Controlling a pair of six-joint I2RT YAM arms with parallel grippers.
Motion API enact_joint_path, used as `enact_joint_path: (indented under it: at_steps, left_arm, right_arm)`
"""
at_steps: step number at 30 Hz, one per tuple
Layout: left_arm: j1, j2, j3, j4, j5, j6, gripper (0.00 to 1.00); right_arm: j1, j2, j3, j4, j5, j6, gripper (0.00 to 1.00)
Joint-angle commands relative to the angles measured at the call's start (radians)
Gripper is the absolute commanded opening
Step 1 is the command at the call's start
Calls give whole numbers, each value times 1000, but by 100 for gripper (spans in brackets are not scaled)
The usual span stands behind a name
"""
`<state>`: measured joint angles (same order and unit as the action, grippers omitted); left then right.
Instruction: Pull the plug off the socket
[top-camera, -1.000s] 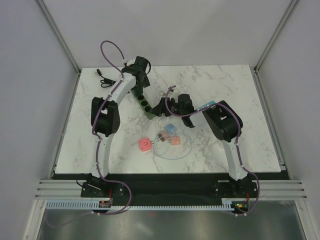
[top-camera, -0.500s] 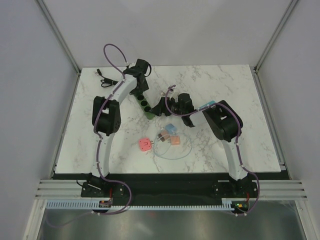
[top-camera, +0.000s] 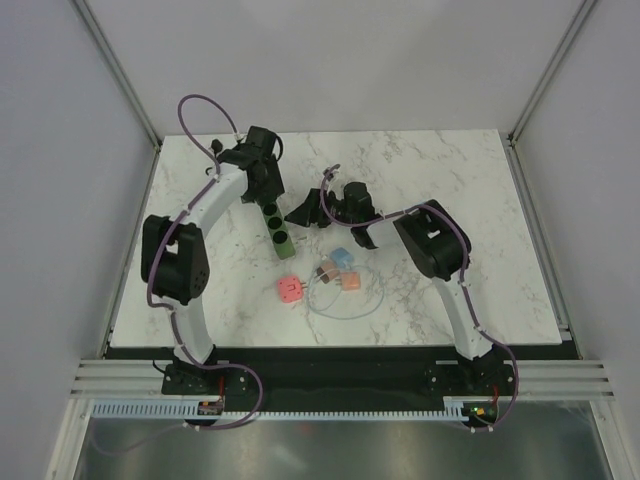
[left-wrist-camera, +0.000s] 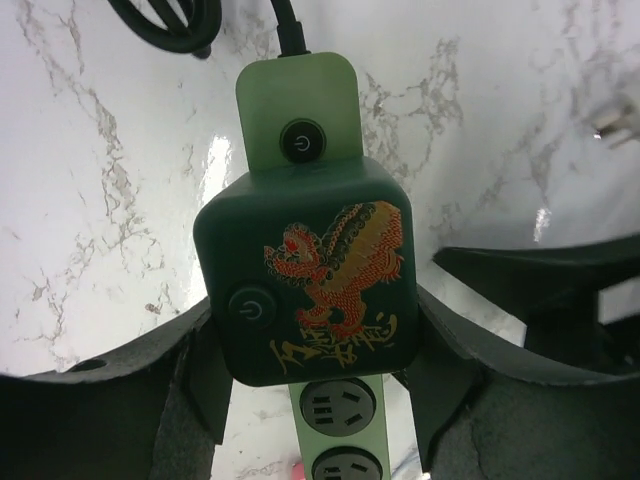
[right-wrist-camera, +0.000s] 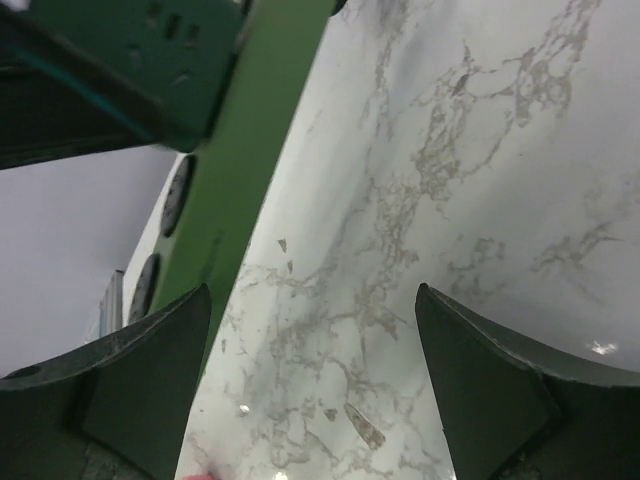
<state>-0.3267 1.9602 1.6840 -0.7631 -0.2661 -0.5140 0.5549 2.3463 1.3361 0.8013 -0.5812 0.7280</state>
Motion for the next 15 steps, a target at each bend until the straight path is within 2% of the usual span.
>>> enact_joint_path:
  at_steps: [1,7,10,15]
  left_arm:
    - [-3,-170,-64,154,56,52,2]
    - [-2,-216,-132,243,117,80,2]
    - [-3,-211,-164,258,94,86,2]
    - [-2,-201,-168,278,78,83,2]
  right_arm:
    - [28,65,58,47,-42,123,91]
    - [62,123,117,240,-65,246,89]
    - [53,108,80,201,-31,220,88]
    - [19,27,23,87,81,85,88]
